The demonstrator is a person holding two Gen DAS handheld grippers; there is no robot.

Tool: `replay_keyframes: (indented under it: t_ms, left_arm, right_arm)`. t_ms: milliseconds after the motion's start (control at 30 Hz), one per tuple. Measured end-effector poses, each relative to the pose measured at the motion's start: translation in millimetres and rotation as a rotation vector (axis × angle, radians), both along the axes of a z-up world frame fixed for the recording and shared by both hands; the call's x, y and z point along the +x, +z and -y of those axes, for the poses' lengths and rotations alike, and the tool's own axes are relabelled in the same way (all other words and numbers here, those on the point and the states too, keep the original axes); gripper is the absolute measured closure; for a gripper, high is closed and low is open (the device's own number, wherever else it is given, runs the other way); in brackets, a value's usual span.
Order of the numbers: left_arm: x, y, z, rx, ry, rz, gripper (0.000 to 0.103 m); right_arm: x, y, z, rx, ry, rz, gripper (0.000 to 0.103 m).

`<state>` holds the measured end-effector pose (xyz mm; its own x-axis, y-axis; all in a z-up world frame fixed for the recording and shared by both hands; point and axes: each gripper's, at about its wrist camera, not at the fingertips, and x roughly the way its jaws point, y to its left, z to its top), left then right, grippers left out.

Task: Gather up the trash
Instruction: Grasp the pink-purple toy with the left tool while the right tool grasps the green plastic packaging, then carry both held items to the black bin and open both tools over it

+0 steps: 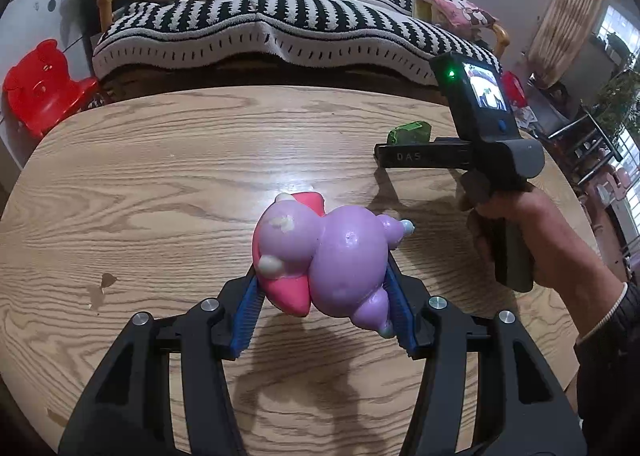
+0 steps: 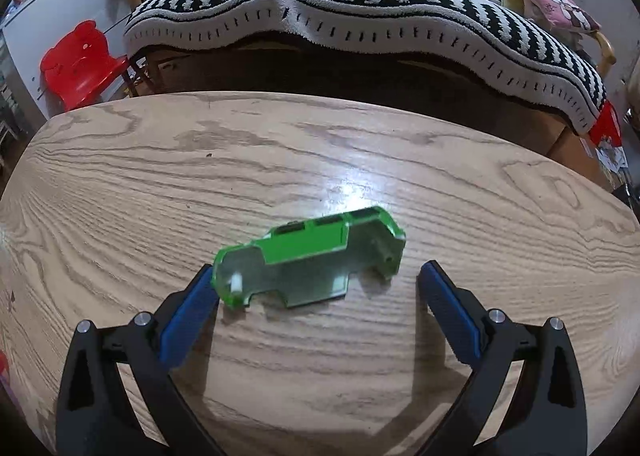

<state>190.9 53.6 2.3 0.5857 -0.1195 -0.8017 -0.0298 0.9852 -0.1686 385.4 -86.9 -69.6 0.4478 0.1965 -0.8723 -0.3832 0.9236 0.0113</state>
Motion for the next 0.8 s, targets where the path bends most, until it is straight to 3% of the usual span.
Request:
replay_keyframes:
  t_ms: [133, 167, 233, 367, 533, 800]
  left_arm:
    - [-0.9, -1.9, -0.3, -0.008, 0.0, -0.013, 0.049]
    - [-1.3, -1.9, -0.7, -0.011, -0.001, -0.013, 0.049]
    - [-0.7, -1.4, -0.6, -0.011, -0.001, -0.012, 0.049]
    - [1.6, -4.5, 2.5, -0.012, -0.003, -0.027, 0.049]
    - [1.6, -1.0, 4.1, -0.007, -0.003, -0.021, 0.049]
    - [-0.9, 6.6, 22.5, -0.001, -0.032, -0.001, 0.049]
  right_arm:
    - [3.5, 0.3, -0.9, -0.001, 0.009, -0.004, 0.007]
    - [4.2, 1.1, -0.7, 0.001, 0.011, -0.007, 0.009]
    - [0.9, 5.4, -3.7, 0.009, 0.035, 0.007, 0.025]
    - [-4.3, 5.4, -14.5, -0.005, 0.084, -0.009, 0.025]
    - [-13.8, 7.4, -11.8, -0.004, 0.055, 0.01, 0.025]
    - [-74.2, 35.6, 24.2, 0.012, 0.023, 0.054, 0.025]
